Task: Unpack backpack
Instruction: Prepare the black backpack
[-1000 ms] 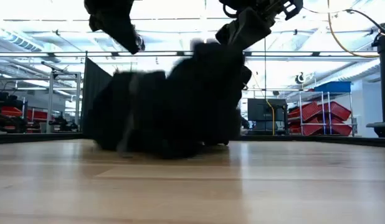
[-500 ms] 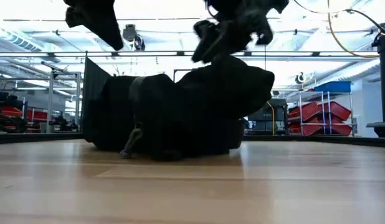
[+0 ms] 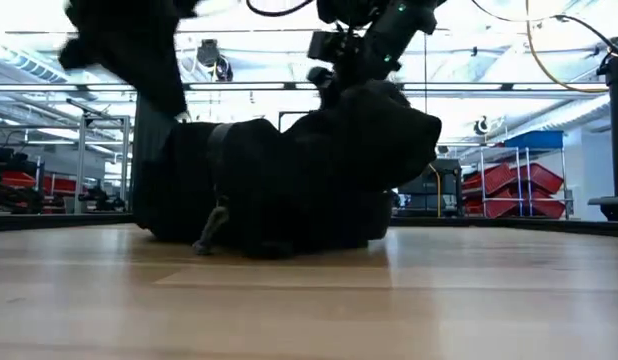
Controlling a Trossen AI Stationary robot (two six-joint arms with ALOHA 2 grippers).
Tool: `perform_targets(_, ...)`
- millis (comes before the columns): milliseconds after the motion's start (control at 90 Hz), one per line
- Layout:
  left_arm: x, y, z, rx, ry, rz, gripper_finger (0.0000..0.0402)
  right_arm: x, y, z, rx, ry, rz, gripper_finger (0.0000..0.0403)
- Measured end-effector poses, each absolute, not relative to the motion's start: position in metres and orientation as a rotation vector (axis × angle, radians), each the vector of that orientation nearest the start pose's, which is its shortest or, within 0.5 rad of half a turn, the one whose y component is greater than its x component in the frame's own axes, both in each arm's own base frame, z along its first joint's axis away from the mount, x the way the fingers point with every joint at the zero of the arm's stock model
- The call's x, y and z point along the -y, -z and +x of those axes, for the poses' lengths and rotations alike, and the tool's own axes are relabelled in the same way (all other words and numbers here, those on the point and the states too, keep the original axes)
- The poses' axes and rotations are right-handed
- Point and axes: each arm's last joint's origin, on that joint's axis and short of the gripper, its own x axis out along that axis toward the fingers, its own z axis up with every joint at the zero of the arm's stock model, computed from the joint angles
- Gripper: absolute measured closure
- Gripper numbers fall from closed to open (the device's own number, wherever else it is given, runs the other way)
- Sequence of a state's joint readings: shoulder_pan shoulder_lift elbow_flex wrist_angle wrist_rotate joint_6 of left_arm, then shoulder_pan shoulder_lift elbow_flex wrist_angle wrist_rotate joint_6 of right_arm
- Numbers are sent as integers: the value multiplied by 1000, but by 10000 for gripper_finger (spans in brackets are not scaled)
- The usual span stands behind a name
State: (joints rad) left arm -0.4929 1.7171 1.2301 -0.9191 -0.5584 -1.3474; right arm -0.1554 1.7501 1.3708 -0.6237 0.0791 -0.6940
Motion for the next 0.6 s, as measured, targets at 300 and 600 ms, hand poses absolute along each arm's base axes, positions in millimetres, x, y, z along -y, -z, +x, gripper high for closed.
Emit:
perform_targets(300, 86, -183, 317, -974, -911, -226, 402, 69, -194, 330, -1262, -201, -327, 250)
perform_targets(600, 16, -190, 329, -1126, -862, 33, 402, -2, -174, 323, -1286, -281, -200, 250)
